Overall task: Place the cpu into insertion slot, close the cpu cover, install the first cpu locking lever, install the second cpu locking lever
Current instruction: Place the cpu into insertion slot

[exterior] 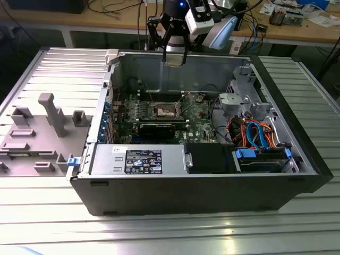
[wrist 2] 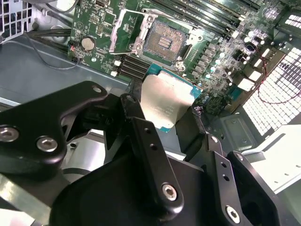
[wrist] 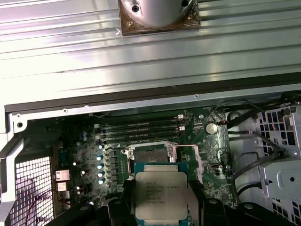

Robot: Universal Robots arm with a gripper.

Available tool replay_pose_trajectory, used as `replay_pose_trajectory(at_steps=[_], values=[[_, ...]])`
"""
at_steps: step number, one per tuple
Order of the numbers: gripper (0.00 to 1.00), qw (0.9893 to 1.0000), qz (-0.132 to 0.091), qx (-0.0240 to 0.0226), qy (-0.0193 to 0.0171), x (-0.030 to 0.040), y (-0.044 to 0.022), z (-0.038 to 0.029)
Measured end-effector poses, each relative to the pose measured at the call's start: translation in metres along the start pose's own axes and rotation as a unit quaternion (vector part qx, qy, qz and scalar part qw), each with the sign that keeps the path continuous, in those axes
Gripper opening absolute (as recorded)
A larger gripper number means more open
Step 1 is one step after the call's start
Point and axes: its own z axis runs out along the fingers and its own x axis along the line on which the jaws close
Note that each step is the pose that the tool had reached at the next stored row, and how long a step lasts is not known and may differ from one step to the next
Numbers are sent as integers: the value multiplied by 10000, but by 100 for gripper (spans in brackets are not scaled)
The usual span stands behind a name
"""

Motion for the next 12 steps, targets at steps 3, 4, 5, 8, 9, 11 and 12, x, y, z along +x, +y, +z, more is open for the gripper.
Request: replay_pose_trajectory(at_steps=[3, 4, 5, 8, 9, 11, 12], values=[[53, 10000, 39, -1, -4, 0, 0, 0], [53, 10000, 81, -2, -7, 0, 0, 1], [53, 9999, 121, -2, -11, 0, 0, 1], [53, 9996, 293, -6, -26, 0, 0, 2], [53, 9995, 317, -6, -28, 0, 0, 2], [53, 9994, 340, -7, -31, 0, 0, 2], [53, 9994, 341, -7, -31, 0, 0, 2]])
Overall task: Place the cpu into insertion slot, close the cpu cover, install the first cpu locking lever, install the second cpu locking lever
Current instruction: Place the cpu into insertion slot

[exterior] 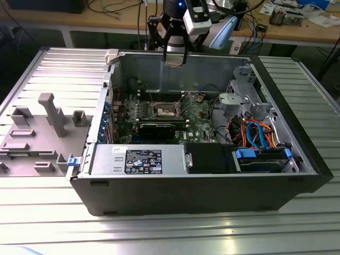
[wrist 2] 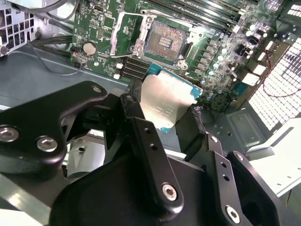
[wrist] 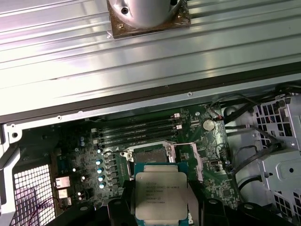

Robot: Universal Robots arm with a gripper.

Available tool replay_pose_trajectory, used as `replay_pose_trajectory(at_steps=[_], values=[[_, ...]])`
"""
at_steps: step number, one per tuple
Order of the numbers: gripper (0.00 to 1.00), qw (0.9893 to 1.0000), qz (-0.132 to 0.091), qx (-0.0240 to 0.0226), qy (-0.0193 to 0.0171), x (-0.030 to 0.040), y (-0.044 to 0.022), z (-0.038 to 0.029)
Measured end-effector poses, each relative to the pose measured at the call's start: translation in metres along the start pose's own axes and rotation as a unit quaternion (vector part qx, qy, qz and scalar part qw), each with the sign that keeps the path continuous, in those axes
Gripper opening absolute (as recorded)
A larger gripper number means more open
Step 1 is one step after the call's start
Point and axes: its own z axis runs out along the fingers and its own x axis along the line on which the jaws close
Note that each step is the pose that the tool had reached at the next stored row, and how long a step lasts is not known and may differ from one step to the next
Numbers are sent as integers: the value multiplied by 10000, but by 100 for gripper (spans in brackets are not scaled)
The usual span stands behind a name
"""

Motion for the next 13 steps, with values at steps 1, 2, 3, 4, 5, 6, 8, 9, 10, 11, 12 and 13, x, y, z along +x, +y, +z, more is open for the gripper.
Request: replay_pose_trajectory(at_steps=[1, 2, 3, 4, 5, 6, 8, 9, 10, 11, 12, 13], values=[[53, 10000, 3, 0, 0, 0, 0, 0], [53, 10000, 6, 0, -1, 0, 0, 0], [53, 10000, 6, 0, -1, 0, 0, 0], [53, 10000, 8, 0, -1, 0, 0, 0], [53, 10000, 11, 0, -1, 0, 0, 0], [53, 10000, 13, 0, -1, 0, 0, 0], [53, 10000, 17, 0, -1, 0, 0, 0], [53, 10000, 21, 0, -2, 0, 0, 0], [53, 10000, 24, -1, -2, 0, 0, 0], [53, 10000, 26, -1, -2, 0, 0, 0], [53, 10000, 38, -1, -3, 0, 0, 0], [53, 10000, 44, -1, -4, 0, 0, 0]])
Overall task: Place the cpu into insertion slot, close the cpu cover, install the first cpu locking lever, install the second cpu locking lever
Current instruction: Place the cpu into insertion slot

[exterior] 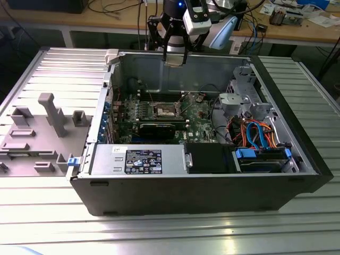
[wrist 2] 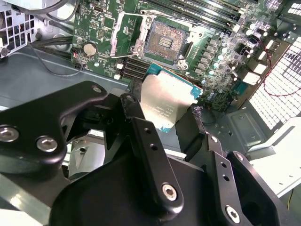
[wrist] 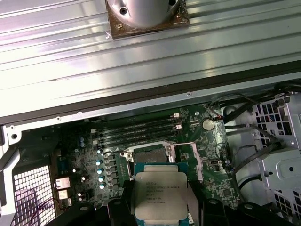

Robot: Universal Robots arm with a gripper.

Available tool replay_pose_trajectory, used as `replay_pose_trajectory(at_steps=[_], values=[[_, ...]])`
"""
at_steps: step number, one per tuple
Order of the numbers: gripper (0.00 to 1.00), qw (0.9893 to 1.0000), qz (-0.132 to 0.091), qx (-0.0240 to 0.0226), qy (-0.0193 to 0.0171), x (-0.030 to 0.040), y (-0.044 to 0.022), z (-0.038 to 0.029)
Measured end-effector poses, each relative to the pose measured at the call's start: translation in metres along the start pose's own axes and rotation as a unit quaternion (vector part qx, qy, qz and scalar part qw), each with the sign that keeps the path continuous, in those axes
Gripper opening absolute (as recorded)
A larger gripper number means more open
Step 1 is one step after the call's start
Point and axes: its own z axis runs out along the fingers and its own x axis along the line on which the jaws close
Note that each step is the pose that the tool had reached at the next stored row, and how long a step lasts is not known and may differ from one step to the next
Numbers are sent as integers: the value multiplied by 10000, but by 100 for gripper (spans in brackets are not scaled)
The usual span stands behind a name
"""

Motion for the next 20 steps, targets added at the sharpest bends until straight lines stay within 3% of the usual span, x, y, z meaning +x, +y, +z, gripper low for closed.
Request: replay_pose_trajectory(at_steps=[11, 20], values=[[53, 10000, 27, -1, -2, 0, 0, 0], [53, 9998, 220, -4, -20, 0, 0, 0]])
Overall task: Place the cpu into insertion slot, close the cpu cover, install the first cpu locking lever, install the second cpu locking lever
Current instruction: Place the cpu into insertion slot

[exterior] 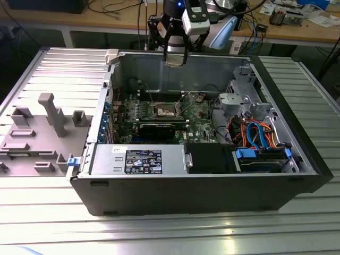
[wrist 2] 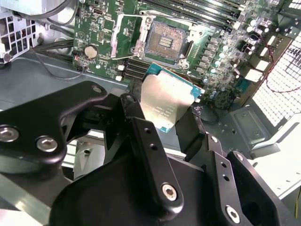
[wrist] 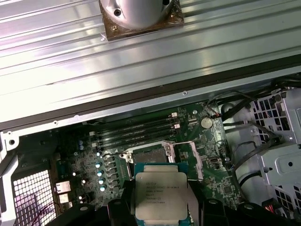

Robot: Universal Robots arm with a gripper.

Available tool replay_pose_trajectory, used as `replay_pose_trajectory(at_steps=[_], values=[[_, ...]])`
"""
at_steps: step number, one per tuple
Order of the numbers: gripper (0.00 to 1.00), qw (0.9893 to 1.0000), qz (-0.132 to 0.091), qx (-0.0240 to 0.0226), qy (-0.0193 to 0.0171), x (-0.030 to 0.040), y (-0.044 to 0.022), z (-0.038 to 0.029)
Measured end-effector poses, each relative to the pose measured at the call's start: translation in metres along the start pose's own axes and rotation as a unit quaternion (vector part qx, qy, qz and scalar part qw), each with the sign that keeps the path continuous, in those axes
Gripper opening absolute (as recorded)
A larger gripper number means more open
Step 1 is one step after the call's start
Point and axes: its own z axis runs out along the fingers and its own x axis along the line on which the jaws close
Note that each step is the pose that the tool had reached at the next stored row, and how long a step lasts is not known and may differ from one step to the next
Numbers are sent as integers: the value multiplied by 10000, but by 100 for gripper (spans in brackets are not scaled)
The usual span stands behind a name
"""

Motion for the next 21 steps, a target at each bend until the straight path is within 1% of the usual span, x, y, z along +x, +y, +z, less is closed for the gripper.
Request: replay_pose_trajectory(at_steps=[4, 21], values=[[53, 10000, 49, -1, -4, 0, 0, 0], [53, 9999, 118, -2, -11, 0, 0, 0]])
